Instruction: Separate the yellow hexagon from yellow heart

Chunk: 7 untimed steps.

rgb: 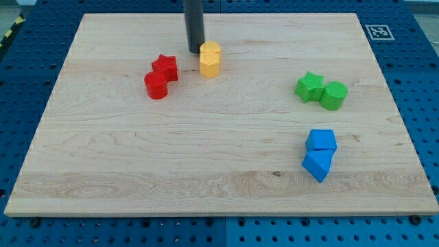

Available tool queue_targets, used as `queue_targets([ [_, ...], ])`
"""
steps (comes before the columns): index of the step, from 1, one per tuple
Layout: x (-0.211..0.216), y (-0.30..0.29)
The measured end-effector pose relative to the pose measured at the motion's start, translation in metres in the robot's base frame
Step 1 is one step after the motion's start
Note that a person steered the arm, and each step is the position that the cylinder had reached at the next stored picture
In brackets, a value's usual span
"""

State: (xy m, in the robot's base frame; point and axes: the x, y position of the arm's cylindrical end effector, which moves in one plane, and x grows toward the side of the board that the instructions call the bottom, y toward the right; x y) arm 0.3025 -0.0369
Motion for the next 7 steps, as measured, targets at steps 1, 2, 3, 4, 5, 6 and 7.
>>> queue_targets([
  [1,-0.001,0.043],
  [2,-0.012,0.019],
  [3,-0.004,-0.027],
  [4,0.026,-0.028],
  [5,0.039,-0.003],
  [6,0.047,0.038],
  [7,0.085,0.045],
])
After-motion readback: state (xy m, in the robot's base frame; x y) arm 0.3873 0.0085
